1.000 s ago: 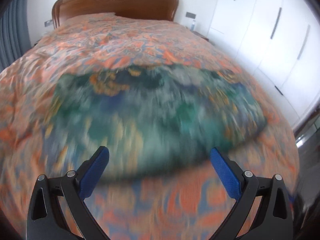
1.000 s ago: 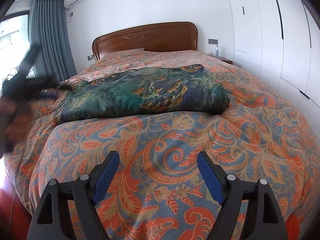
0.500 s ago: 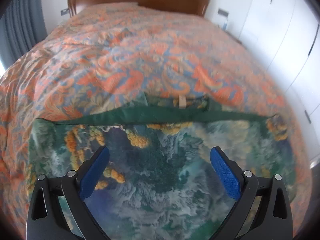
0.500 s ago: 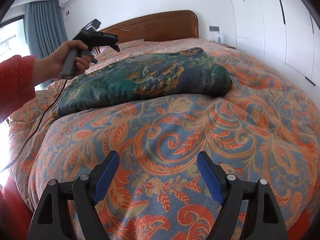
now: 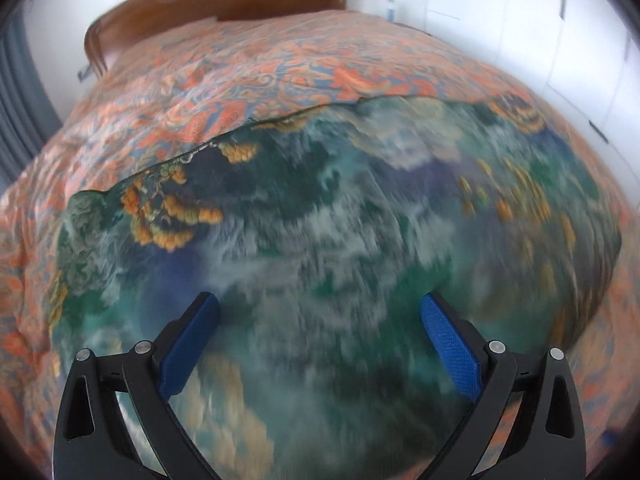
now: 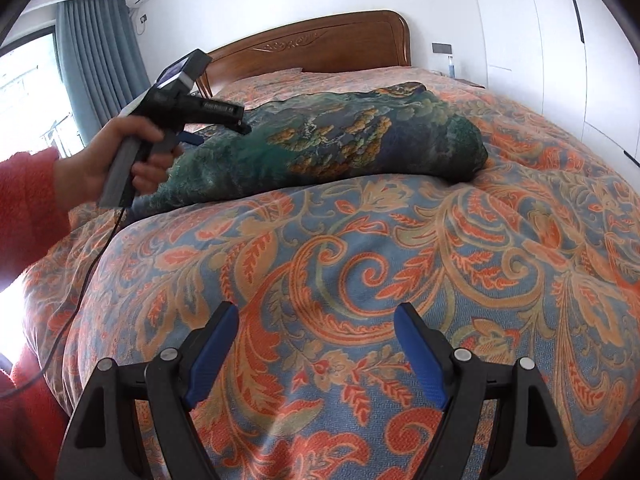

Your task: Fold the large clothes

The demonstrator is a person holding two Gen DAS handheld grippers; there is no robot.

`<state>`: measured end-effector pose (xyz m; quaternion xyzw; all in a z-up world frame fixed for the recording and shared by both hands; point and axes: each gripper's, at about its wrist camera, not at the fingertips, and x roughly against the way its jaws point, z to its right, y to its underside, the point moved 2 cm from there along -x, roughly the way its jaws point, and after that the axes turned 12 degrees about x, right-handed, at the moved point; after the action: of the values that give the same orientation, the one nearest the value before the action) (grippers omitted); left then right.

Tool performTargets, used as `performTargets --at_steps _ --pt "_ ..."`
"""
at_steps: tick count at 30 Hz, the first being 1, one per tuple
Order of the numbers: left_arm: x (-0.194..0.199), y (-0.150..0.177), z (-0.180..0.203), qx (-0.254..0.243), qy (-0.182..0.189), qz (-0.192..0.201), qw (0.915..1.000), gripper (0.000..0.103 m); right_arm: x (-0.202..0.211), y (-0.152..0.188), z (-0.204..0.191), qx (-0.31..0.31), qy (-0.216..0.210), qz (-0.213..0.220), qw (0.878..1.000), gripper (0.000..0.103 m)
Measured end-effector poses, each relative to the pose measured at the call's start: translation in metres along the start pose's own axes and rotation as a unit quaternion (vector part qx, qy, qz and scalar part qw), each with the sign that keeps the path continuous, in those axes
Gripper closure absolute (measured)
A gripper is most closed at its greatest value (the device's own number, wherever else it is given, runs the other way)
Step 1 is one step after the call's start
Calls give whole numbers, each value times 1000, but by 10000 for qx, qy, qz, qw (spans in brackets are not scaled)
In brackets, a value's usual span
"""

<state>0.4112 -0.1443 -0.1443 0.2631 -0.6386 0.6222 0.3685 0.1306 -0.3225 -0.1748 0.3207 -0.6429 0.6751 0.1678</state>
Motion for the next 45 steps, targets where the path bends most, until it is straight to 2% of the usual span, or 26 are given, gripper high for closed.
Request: performTargets --at_steps 6,14,19,27,30,31,35,38,41,45 --pt "21 28 4 -151 -49 56 9999 2 1 1 -3 16 38 4 10000 21" --pt "61 51 21 -656 -298 414 9965 2 3 3 -4 -26 116 -11 9999 21" --pt "79 57 27 -880 -366 617 9935 2 5 5 -10 12 135 -20 9999 21" --pt "88 55 26 -823 -342 652 9939 2 4 5 -16 123 89 -59 9999 21" --pt "91 57 28 -846 -136 625 9944 2 5 -7 3 -227 -163 -3 9996 21" --pt "92 59 31 -885 -44 614 9942 2 7 -17 23 -584 -165 125 9981 21" --pt "93 65 45 -1118 239 629 9914 2 11 -40 98 -1841 70 472 9818 21" --pt "88 66 58 -1231 383 663 9894 2 1 -53 140 -2463 -160 630 9670 21" --pt "74 63 66 -1136 548 562 9904 2 -33 -62 166 -2791 -630 382 9574 20" --pt "40 62 75 -976 691 200 9926 2 -95 -60 197 -3625 -1115 31 9253 17"
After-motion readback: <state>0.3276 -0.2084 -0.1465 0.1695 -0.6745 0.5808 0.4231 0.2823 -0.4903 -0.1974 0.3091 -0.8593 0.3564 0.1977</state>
